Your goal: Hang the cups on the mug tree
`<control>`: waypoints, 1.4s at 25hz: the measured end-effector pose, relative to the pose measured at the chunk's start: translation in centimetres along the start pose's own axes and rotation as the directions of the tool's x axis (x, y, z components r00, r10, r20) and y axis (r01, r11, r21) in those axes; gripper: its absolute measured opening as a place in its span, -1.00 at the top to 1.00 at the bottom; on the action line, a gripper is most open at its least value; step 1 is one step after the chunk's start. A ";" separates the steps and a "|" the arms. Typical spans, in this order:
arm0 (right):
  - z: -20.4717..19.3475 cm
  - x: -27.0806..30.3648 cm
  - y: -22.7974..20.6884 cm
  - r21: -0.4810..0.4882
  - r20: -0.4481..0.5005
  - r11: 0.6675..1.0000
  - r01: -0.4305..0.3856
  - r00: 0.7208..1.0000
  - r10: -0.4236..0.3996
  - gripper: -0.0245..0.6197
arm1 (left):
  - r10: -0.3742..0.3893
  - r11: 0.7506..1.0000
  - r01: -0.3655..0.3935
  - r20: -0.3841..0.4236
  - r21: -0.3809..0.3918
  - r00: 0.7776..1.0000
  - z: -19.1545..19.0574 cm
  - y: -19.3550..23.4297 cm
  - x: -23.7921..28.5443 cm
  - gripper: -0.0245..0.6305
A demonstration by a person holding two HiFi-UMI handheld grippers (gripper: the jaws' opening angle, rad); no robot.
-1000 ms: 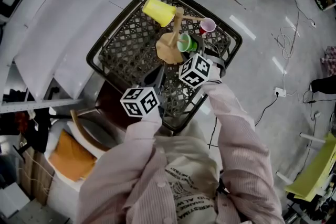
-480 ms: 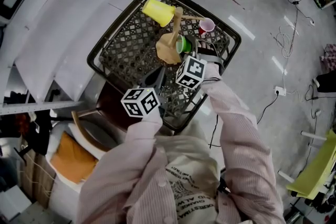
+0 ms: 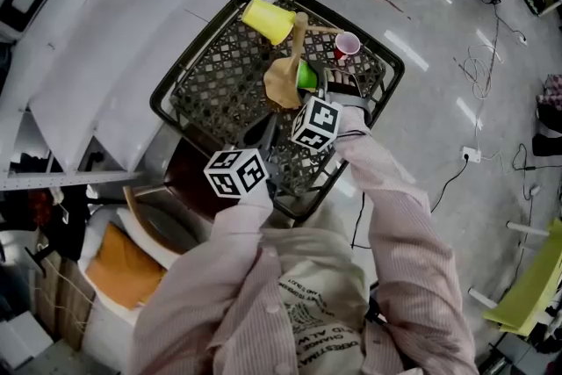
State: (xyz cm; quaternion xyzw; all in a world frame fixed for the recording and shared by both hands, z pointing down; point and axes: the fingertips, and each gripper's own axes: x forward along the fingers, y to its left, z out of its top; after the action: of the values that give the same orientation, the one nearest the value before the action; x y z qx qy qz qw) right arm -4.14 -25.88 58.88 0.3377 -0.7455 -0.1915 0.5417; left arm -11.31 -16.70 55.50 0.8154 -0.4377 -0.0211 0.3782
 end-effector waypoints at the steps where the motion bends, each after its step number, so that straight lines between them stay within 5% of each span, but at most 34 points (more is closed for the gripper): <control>1: 0.0 0.0 0.1 0.012 0.003 1.000 -0.003 1.000 0.003 0.02 | 0.001 1.000 -0.001 -0.001 -0.003 1.000 -0.1 0.0 0.0 0.93; 15: -0.6 -2.3 -0.7 0.148 0.033 0.988 0.033 0.999 -0.038 -0.03 | -0.030 1.000 0.030 -0.030 -0.007 0.999 -0.7 -1.0 0.5 0.93; 23: -1.8 -4.3 -1.9 0.322 0.065 0.944 0.064 0.994 -0.090 -0.02 | -0.064 0.998 0.065 -0.058 0.019 0.996 -1.0 -2.1 1.6 0.93; 30: -4.7 -5.9 -2.8 0.521 0.057 0.851 0.063 0.992 -0.108 -0.02 | -0.086 0.995 0.090 -0.096 0.034 0.992 -1.9 -3.1 2.6 0.93; 35: -7.2 -6.9 -3.6 0.719 0.092 0.694 0.024 0.987 -0.130 -0.02 | -0.105 0.993 0.111 -0.126 0.046 0.987 -3.1 -4.2 3.2 0.93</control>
State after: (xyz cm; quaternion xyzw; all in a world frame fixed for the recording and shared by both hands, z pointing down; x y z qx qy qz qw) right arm 4.94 -22.87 54.29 0.5389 -0.7814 0.0682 0.3071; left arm -5.26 -15.76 55.99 0.8473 -0.3692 0.0204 0.3812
